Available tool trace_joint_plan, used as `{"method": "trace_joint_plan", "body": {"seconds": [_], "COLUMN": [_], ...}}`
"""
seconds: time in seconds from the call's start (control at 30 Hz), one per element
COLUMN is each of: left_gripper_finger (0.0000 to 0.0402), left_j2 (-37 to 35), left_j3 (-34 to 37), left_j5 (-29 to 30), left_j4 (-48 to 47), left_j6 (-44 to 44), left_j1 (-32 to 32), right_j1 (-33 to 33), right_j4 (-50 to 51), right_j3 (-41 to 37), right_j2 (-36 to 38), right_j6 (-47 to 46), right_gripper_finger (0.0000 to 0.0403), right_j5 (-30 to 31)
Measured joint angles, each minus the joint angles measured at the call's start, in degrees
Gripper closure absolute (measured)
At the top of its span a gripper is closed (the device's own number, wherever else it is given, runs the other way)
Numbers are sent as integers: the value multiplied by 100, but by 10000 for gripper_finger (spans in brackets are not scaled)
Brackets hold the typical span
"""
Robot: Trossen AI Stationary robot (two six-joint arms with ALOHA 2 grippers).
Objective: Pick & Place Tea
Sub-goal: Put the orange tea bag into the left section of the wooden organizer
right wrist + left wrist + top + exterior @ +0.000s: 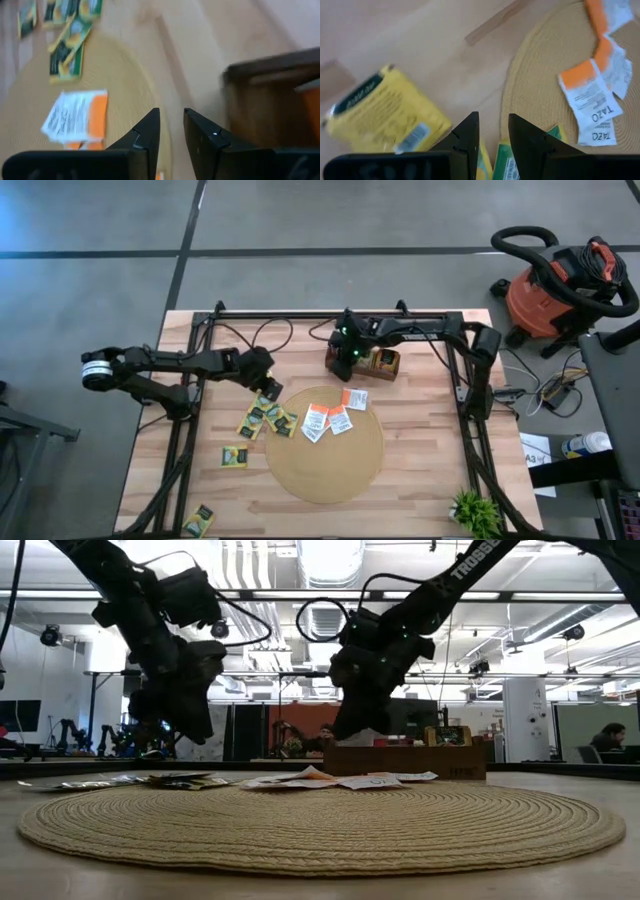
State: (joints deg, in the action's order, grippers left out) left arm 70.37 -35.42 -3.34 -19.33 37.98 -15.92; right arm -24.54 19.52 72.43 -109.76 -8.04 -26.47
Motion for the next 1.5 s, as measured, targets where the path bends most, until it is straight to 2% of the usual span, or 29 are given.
{"method": "trace_joint_plan", "body": {"seconds": [0.2, 0.5, 0.73, 0.9, 1.0, 1.1, 1.2, 1.33, 1.5], "left_gripper_finger": [303, 303, 303, 303, 303, 303, 303, 303, 303], "left_j2": [0, 0, 0, 0, 51, 224, 552, 1209, 2134], "left_j3": [11, 11, 11, 11, 11, 9, 9, -178, -865], "left_j5": [48, 195, 219, 219, 216, 135, -76, -111, -113], "left_j4": [201, 560, 1289, 1656, 1933, 2396, 3070, 3684, 3726], "left_j6": [-798, -886, -943, -969, -978, -1072, -1283, -1411, -1848], "left_j1": [0, 0, 2, 16, 49, 138, 298, 502, 587], "right_j1": [145, 169, 221, 504, 670, 775, 908, 1094, 1203], "right_j4": [150, 481, 1364, 2240, 2792, 2988, 2672, 1748, 534], "right_j3": [30, 19, 6, -82, -203, -494, -963, -1734, -2766], "right_j2": [379, 1110, 1310, 1493, 1528, 1539, 1685, 2188, 3078], "right_j6": [349, 375, 385, 870, 821, 270, -625, -2053, -4062], "right_gripper_finger": [332, 330, 335, 333, 332, 335, 333, 327, 313], "right_j5": [788, 1856, 1918, 1913, 1816, 1428, 1213, 1192, 1355]}}
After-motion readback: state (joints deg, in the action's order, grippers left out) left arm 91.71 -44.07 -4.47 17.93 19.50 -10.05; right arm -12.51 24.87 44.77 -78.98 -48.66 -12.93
